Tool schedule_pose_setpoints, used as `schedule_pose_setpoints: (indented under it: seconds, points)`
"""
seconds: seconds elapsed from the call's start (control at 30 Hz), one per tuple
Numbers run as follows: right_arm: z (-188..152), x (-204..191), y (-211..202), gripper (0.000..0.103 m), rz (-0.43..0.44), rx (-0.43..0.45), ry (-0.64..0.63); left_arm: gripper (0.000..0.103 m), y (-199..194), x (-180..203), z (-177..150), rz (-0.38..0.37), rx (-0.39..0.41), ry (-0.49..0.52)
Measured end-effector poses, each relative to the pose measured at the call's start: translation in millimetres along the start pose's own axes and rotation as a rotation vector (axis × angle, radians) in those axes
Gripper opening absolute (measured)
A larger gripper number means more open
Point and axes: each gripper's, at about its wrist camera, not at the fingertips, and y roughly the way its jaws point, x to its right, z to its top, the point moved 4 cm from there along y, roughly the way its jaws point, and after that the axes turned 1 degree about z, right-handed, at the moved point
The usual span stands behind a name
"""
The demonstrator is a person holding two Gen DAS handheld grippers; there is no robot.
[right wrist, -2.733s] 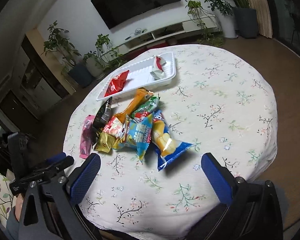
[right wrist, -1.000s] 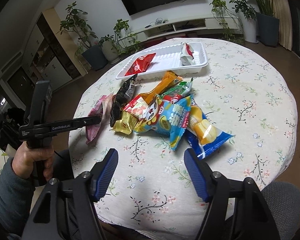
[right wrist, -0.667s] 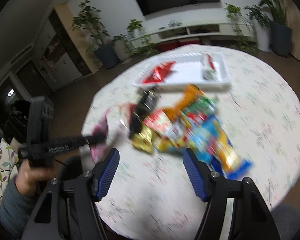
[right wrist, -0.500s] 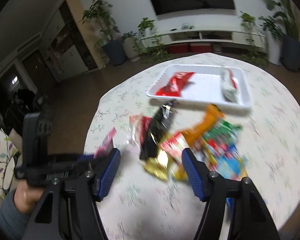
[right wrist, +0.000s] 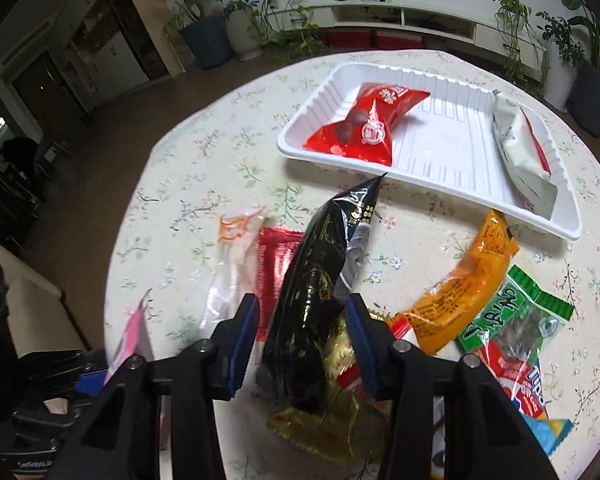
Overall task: Organize snacks
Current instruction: 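Close the right tool on the black bag while the left tool holds the pink bar, then carry the pink bar and black bag over the white tray with both tools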
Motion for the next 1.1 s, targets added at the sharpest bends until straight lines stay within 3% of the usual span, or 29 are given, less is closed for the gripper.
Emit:
schedule_pose_setpoints:
  seconds: [0.17,0.33,0.47,0.9,1.1]
  points:
    - [1.4,5.1,9.1,0.046,0.029,-0.013,0.034,0.020,3.6,0.5,-1.5,-0.005,-0.007,-0.002]
    - [-0.3,10.2,7.6,0.032,0.083,-0.009,0.068,0.020,5.5,0.3,-1.6,-0.004,-0.010,-0.007]
    - [-1.2,10.7,5.5,0.026,0.120,-0.003,0.093,0.020,8.9,1.5,-0.8,-0.007,-0.014,-0.009]
    - [-18.2,13.9,-43.0,0.025,0.264,0.083,0.194,0.020,13.9,7.5,4.0,-0.026,-0.015,-0.008]
    - [-34.2,25.0,-59.4,0.025,0.284,0.110,0.226,0.020,16.3,11.7,7.4,-0.034,-0.014,-0.005]
